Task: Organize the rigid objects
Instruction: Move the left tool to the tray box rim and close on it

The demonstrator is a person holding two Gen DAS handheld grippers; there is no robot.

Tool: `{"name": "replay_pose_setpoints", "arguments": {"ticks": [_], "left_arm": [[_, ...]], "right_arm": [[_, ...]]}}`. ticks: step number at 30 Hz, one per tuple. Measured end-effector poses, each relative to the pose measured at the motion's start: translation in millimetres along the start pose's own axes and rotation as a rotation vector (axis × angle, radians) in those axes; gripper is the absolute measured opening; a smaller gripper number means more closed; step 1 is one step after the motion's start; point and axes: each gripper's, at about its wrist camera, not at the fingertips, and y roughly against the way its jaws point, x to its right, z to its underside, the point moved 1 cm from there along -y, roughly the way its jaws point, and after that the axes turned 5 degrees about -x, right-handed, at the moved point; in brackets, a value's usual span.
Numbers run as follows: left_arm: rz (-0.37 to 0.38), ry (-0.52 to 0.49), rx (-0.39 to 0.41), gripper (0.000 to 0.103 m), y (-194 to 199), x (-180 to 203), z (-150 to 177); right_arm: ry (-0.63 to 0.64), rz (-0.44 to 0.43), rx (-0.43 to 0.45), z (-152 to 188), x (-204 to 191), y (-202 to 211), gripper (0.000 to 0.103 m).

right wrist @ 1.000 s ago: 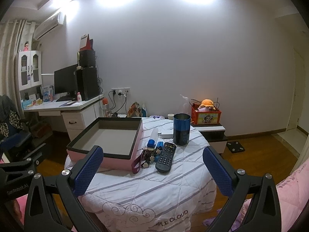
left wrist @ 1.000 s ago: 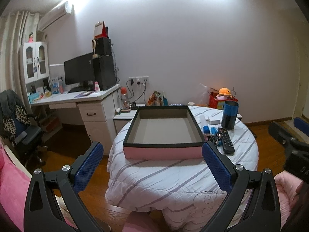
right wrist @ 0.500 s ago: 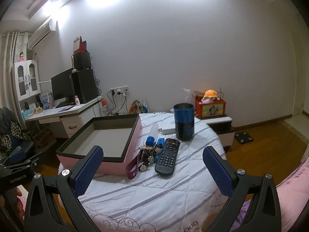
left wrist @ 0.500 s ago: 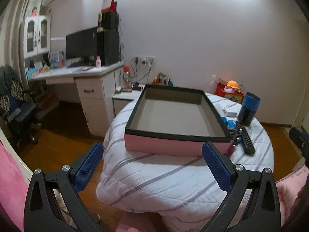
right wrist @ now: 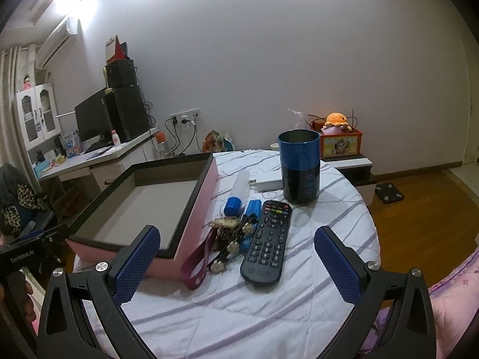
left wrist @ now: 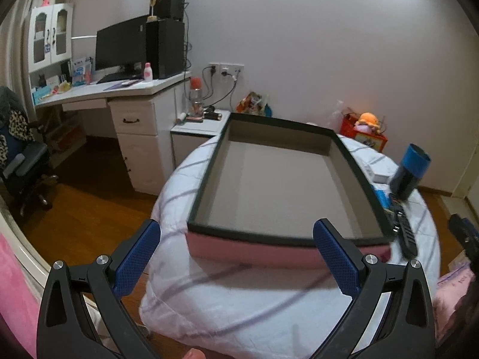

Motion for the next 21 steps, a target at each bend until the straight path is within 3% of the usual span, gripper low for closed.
{"name": "replay_pose_setpoints", "arguments": {"ticks": [6, 14, 21], "left_arm": [[-0.023, 0.003, -0.043, 0.103, -24.1, -9.8, -18.4], [-0.062, 0.011, -0.159, 0.103, -77.2, -29.4, -30.6], [-0.055, -0.004, -0.192, 0.099, -101.1, -28.9, -38.3]], "right_arm": [[-0.014, 0.022, -0.013, -20.1, 8.9, -17.3, 0.103], [0.014, 0.054, -0.065, -39.1, 16.2, -49.8, 0.103], [0.044, 0.090, -0.095, -49.4, 15.2, -72.2, 0.103]]}}
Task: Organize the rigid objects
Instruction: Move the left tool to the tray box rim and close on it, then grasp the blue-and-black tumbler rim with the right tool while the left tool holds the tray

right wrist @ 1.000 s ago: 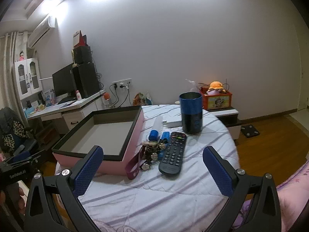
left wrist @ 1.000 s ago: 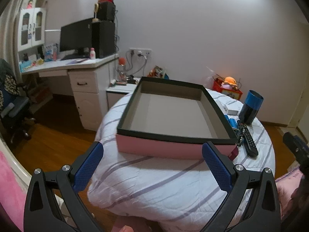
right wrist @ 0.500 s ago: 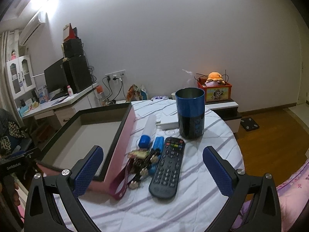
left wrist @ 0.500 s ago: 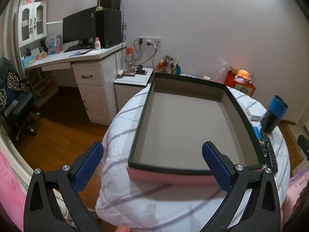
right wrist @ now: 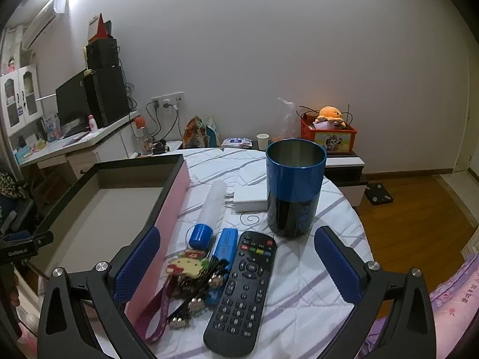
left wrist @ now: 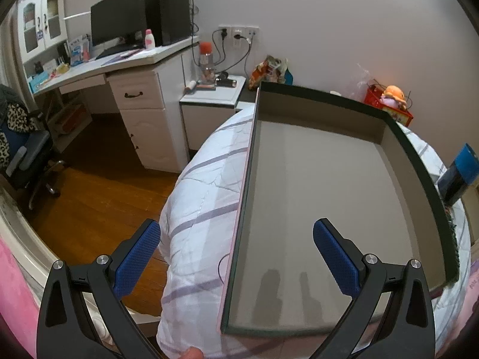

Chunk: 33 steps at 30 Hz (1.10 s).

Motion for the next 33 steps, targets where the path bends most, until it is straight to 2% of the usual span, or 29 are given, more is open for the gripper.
{"name": "replay_pose_setpoints", "arguments": {"ticks": [1, 2, 3, 6, 9, 13, 16, 18, 19, 20, 21, 26, 33], "left_arm": [[-0.004, -0.001, -0.010, 0.095, -4.1, -0.8, -1.5], [-0.004, -0.001, -0.017, 0.085, -6.5, -1.5, -3.1], [0.000, 0.003, -0.025, 0.079, -9.1, -2.0, -4.5], [0.012, 0.002, -0.036, 0.078, -13.4, -1.2, -7.8], [0.023, -0.002, -0.051, 0.071, -16.6, -0.2, -9.6], [-0.014, 0.013, -0.085, 0.071, -22.1, -4.2, -10.0], [0.010, 0.023, -0.120, 0.068, -26.9, -7.1, -4.3], [0.021, -0.001, -0.138, 0.048, -29.7, -3.5, -0.8], [0.035, -0.011, -0.132, 0.043, -28.0, -1.4, 0.3], [0.053, -0.016, -0.133, 0.032, -27.1, 0.9, 0.6], [0.077, -0.023, -0.136, 0.027, -25.8, 3.7, 1.4], [0.073, -0.045, -0.129, 0.028, -21.3, 11.2, 5.3], [0.057, -0.091, -0.130, 0.028, -16.3, 23.8, 9.8]], "right_arm": [[-0.001, -0.002, -0.006, -1.3, 0.2, -3.1, 0.103], [-0.002, -0.002, -0.014, -2.8, 0.5, -6.8, 0.103], [-0.003, 0.002, -0.018, -3.7, 1.1, -9.3, 0.103], [0.001, 0.008, -0.033, -6.5, 1.6, -16.9, 0.103], [0.003, 0.013, -0.043, -7.8, 2.8, -20.5, 0.103], [-0.003, 0.025, -0.056, -9.3, 7.0, -24.6, 0.103], [-0.009, 0.033, -0.060, -10.2, 11.9, -25.2, 0.103], [-0.013, 0.038, -0.059, -10.7, 14.9, -23.9, 0.103], [-0.014, 0.041, -0.058, -11.1, 16.4, -23.7, 0.103], [-0.015, 0.044, -0.058, -11.6, 18.1, -24.2, 0.103], [-0.018, 0.046, -0.059, -11.6, 19.8, -24.4, 0.103], [-0.041, 0.038, -0.063, -12.1, 34.3, -30.2, 0.103], [-0.082, 0.073, -0.052, -25.2, 57.7, -46.3, 0.103]]}}
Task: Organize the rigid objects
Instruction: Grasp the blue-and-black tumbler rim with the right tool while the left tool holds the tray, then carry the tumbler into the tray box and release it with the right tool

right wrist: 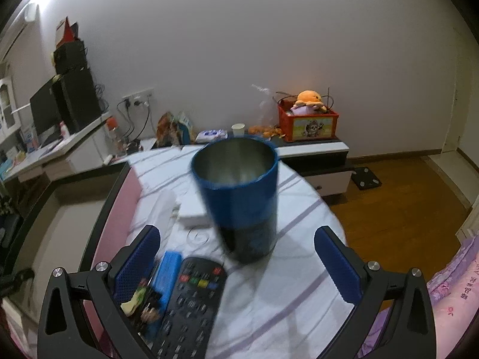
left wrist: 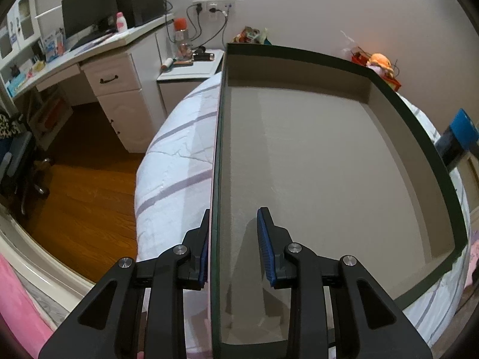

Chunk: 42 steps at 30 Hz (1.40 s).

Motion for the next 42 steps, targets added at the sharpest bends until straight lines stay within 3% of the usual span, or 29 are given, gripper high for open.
{"name": "replay_pose_setpoints", "arguments": {"ticks": [7, 11, 12, 15, 21, 28, 32, 34, 42], "left_arm": [[0.006, -0.012, -0.001, 0.028, 2.3, 2.3, 4.6], [0.025, -0.012, -0.002, 0.028, 5.1, 3.0, 10.4], [0.026, -0.012, -0.003, 0.028, 6.0, 3.6, 11.7], [0.033, -0.013, 0.002, 0.026, 9.0, 2.5, 13.2], [0.055, -0.014, 0.024, 0.026, 19.3, 0.3, 19.3], [0.070, 0.006, 0.045, 0.027, 22.0, -3.5, 23.9], [0.071, 0.012, 0.050, 0.027, 21.1, -3.5, 22.4], [0.075, 0.020, 0.048, 0.026, 20.0, -3.8, 22.4], [0.098, 0.041, 0.042, 0.018, 19.7, -10.9, 22.2]], "right_arm": [[0.025, -0.021, 0.005, -20.3, -3.2, -17.6, 0.103], [0.058, 0.010, -0.003, -26.0, -7.7, -27.8, 0.102], [0.059, 0.009, -0.005, -26.4, -7.5, -29.2, 0.100], [0.055, -0.001, -0.030, -25.1, -5.3, -33.0, 0.069], [0.081, 0.005, -0.024, -24.7, -4.6, -22.8, 0.069], [0.166, 0.034, 0.105, -31.8, -37.8, 26.6, 0.069], [0.249, -0.043, 0.167, -31.4, -83.9, 60.8, 0.069], [0.293, -0.124, 0.171, -27.6, -110.4, 70.5, 0.069], [0.449, -0.373, 0.018, 6.3, -207.5, 43.0, 0.069]]}}
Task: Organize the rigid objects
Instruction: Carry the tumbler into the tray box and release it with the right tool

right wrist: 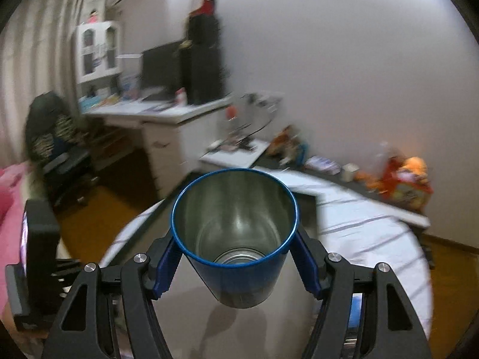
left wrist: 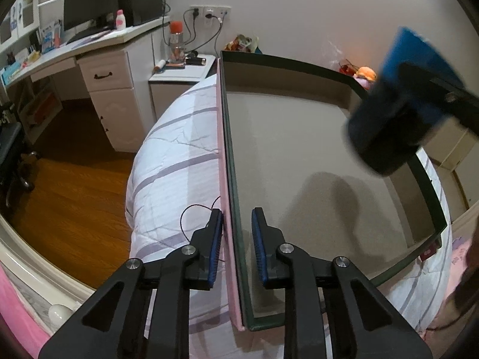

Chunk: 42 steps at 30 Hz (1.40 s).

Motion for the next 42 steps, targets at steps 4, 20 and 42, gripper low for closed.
{"name": "replay_pose_setpoints", "arguments": {"ticks": [4, 20, 42], "left_arm": [[-0.005, 0.004, 0.001, 0.015, 2.1, -0.8, 0.2], [-0.048, 0.002, 0.017, 0.011, 8.9, 3.4, 4.5], [-0.079, 0.003, 0.035, 0.014, 15.0, 6.7, 11.0]], "right_arm": [[0.012, -0.036, -0.041, -0.3, -13.6, -26.2, 0.069], [-0.014, -0.111, -0.032, 10.3, -31.8, -38.4, 0.082], [-0.264, 0.183, 0.124, 50.1, 75.6, 87.9, 0.082]]}}
